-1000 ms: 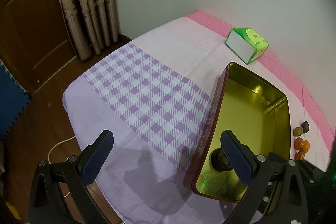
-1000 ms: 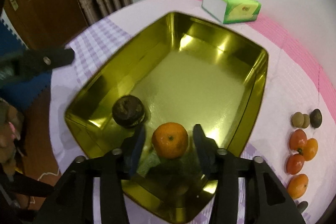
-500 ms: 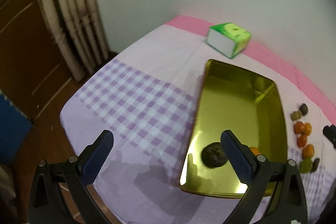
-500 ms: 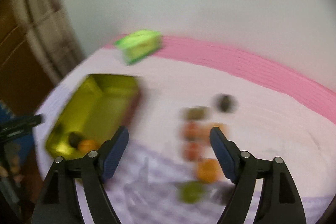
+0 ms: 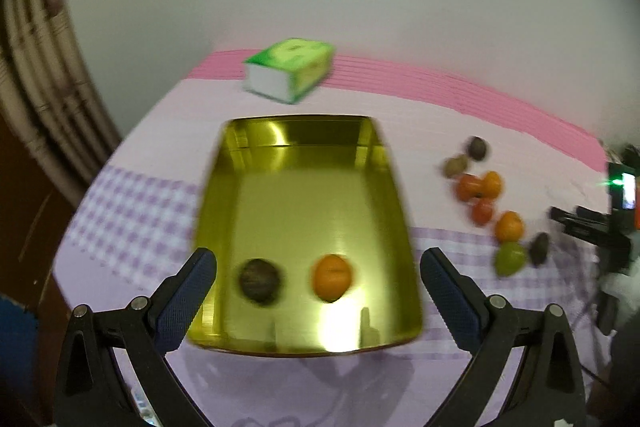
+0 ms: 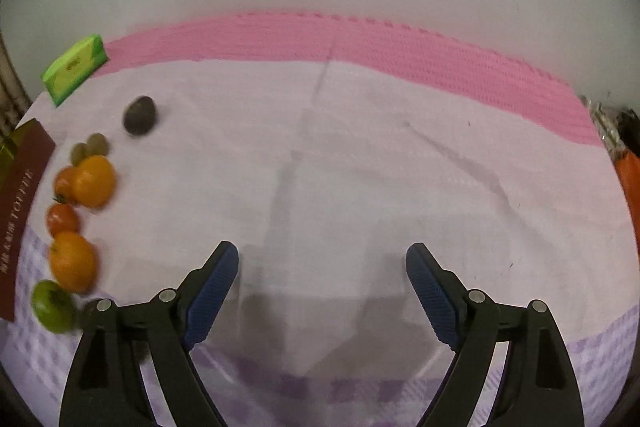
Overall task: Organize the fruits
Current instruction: 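Move the left gripper to the green tomato and close on it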
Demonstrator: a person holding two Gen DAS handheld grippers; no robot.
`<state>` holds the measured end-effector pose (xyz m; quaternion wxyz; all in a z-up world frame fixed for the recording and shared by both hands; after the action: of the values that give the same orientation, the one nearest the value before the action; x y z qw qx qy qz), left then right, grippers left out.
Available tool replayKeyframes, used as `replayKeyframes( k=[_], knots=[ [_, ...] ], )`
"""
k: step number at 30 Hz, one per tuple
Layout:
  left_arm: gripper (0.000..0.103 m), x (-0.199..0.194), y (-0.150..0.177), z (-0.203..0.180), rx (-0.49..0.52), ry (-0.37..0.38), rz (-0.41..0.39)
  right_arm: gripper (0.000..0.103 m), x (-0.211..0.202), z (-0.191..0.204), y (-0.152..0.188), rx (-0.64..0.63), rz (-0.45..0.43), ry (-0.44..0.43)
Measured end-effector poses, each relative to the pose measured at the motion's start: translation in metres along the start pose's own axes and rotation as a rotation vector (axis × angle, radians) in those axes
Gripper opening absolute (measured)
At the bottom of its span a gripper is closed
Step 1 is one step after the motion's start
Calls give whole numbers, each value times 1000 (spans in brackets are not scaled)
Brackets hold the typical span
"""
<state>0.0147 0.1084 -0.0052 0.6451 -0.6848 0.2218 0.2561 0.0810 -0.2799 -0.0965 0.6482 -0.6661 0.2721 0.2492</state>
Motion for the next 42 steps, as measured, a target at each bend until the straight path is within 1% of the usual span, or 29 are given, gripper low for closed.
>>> replayKeyframes(
  k=[2, 3, 5, 8, 10, 14, 17, 19, 23, 24, 26, 29, 31, 33, 35, 37, 39, 42],
  knots=[
    [101, 4, 1, -24, 24, 30, 7, 92, 3, -6, 2, 25, -10, -16],
    [101, 6, 2, -37, 38, 41, 7, 93, 4, -8, 2, 21, -17, -11],
    [101, 11, 5, -57, 70, 68, 18, 98, 6, -9, 2, 16, -26, -20],
    [101, 19, 12, -94, 135, 121, 39, 103, 9, -6, 3, -2, -35, -34],
    [101, 27, 17, -115, 173, 162, 56, 103, 12, -8, 1, -11, -40, -44],
    [101, 39, 28, -144, 206, 213, 88, 103, 10, -4, 0, -21, -51, -55],
    [99, 46, 36, -155, 210, 240, 116, 103, 10, -4, 2, -22, -53, -53],
    [93, 52, 40, -162, 227, 240, 135, 103, 9, -5, 2, -22, -53, -53],
    [91, 58, 44, -173, 264, 246, 148, 103, 9, -5, 2, -22, -54, -53],
    [88, 60, 45, -176, 268, 249, 149, 103, 9, -5, 2, -22, -54, -53],
    [85, 65, 46, -179, 269, 260, 159, 103, 9, -5, 2, -22, -54, -53],
    [77, 74, 45, -182, 259, 259, 174, 103, 9, -5, 3, -22, -54, -53],
    [69, 80, 45, -184, 249, 260, 190, 103, 9, -5, 2, -22, -54, -53],
    [67, 85, 46, -185, 236, 264, 200, 103, 9, -5, 2, -22, -54, -53],
    [62, 90, 46, -187, 229, 259, 208, 103, 10, -5, 2, -22, -54, -53],
    [55, 93, 47, -187, 222, 259, 220, 103, 10, -5, 2, -22, -54, -53],
    [52, 96, 49, -188, 217, 258, 233, 103, 10, -5, 2, -22, -54, -53],
    [47, 97, 48, -188, 221, 255, 226, 103, 9, -5, 2, -22, -54, -53]
  ],
)
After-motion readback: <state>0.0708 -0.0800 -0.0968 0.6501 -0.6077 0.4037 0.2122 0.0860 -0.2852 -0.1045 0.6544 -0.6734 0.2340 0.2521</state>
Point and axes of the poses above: each gripper's, at about its wrist camera, not at the fingertips, and x roughly the way its jaws point, z to its left, y to its underside, the point moved 4 cm from there along x, roughly the way its jaws point, and after that the axes turned 12 degrees about -z, right-handed, at the moved point
